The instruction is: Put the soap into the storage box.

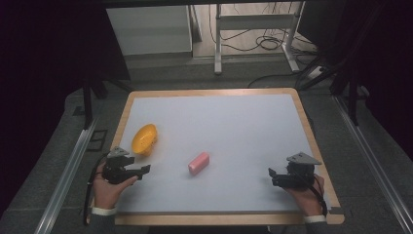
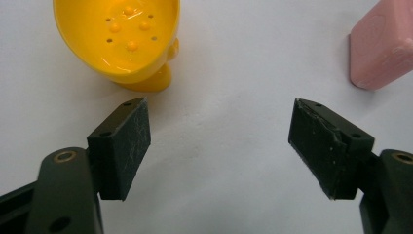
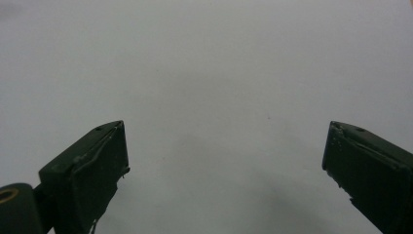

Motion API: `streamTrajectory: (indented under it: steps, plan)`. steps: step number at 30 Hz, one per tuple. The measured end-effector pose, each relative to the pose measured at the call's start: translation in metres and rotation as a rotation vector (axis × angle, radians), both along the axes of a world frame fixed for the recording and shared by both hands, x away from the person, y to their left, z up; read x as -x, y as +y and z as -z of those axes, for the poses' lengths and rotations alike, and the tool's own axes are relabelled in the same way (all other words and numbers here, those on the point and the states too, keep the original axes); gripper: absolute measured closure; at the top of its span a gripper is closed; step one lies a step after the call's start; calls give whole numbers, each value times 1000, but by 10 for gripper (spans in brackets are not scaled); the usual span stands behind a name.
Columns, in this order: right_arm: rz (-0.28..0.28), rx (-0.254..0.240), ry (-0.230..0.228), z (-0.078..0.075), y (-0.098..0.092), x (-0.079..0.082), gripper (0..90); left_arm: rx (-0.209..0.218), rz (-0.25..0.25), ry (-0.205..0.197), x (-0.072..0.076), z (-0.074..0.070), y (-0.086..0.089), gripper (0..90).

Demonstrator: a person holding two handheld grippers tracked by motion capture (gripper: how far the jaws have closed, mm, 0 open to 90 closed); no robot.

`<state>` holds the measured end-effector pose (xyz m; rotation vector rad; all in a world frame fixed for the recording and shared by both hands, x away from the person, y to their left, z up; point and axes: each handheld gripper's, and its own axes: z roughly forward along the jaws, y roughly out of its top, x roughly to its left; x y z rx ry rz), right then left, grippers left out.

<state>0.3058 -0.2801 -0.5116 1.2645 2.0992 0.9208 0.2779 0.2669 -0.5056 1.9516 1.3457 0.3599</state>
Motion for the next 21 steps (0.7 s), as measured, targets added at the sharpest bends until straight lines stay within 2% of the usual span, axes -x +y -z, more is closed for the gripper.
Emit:
streamTrajectory:
  steps: [5,6,14,21]
  plan:
    - [-33,15,2,-1,2,-1,55,-19,6,7,1,2,-3,237]
    - [-38,8,16,-1,3,-2,57,-21,4,8,3,1,-4,238]
    - [-30,1,6,-3,1,-1,57,-35,0,-24,11,-10,-11,241]
    - [-35,-1,4,-4,0,-3,59,-30,-12,-24,13,-12,-11,241]
